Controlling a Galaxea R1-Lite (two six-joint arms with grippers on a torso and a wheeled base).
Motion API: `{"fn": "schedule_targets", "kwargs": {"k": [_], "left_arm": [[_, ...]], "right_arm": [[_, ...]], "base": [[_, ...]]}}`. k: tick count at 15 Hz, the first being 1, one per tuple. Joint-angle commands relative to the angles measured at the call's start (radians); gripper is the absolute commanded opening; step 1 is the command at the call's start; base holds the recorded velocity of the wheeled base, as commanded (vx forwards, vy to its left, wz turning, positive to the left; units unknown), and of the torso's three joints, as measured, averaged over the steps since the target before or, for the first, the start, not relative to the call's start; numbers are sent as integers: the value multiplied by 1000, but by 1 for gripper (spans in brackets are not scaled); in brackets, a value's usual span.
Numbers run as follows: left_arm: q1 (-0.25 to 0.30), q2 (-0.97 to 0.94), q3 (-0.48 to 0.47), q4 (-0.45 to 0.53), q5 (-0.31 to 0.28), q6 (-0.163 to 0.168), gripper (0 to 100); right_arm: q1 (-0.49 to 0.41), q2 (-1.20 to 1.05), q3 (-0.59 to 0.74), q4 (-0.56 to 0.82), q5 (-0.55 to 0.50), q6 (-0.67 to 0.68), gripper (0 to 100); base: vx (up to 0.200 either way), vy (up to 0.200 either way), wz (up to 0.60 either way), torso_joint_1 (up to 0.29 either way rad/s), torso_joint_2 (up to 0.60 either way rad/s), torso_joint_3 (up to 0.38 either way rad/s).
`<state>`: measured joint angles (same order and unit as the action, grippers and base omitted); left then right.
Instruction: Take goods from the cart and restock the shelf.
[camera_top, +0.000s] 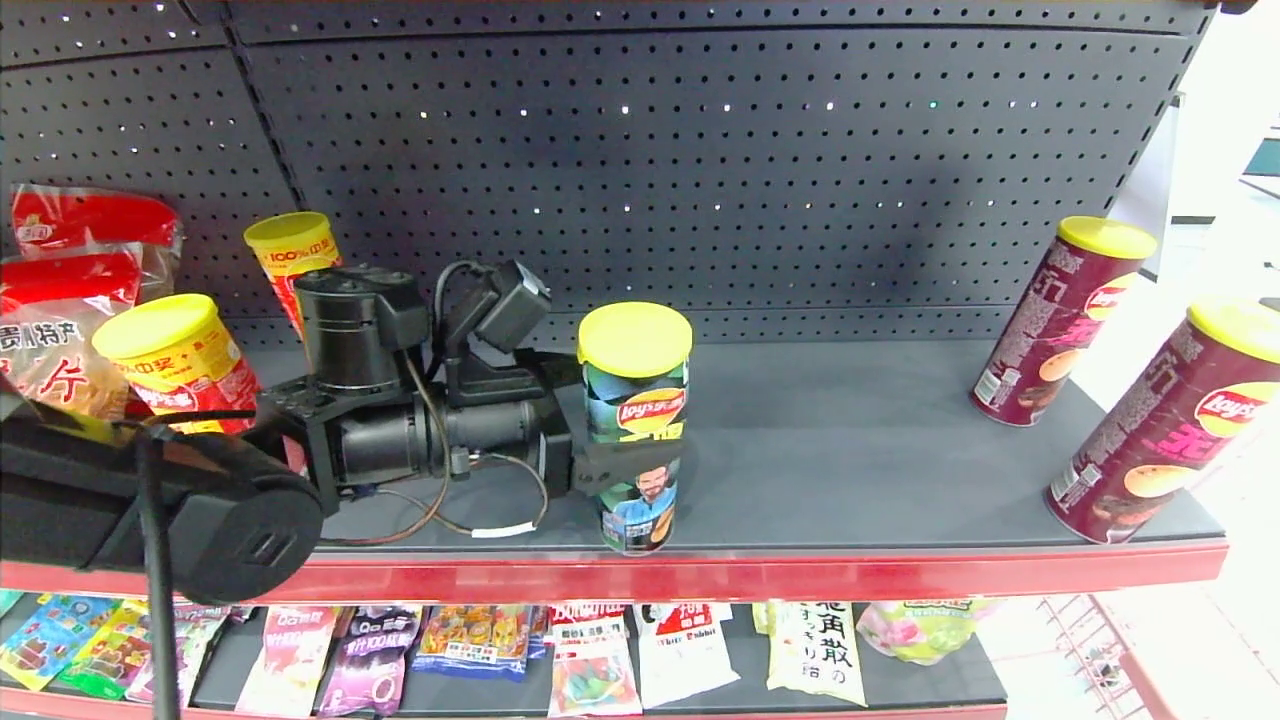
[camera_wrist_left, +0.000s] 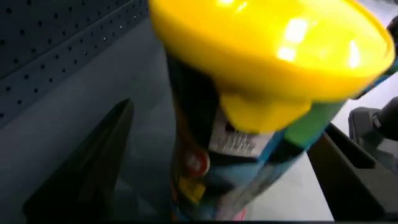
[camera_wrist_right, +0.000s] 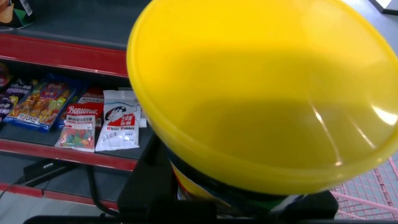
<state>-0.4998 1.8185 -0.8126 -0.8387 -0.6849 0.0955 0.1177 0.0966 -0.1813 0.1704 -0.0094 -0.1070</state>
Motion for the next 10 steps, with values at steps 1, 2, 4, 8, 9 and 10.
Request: {"fn": "schedule_targets", "kwargs": {"k": [1,2,4,8,9,10], "left_arm": [[30,-77,127,-39,1,1,100],[44,-114,190,-59,1,1,100],[79,-232,328,-79,1,-3,100],[116,-461,512,-71,97,-5,100],[118,-516,549,-71,154,-17,100],[118,-579,578,-71,205,-50,100]], "right_arm": [[0,2,0,0,0,0,0],[0,2,0,0,0,0,0],[0,2,2,0,2,-2,0],[0,2,16,3,9,-2,0],[0,2,22,1,11,-2,0],[0,2,25,1,9,-2,0]], "base": [[0,0,0,0,0,0],[0,0,0,0,0,0],[0,0,0,0,0,0],[0,0,0,0,0,0],[0,0,0,0,0,0],[0,0,0,0,0,0]]}}
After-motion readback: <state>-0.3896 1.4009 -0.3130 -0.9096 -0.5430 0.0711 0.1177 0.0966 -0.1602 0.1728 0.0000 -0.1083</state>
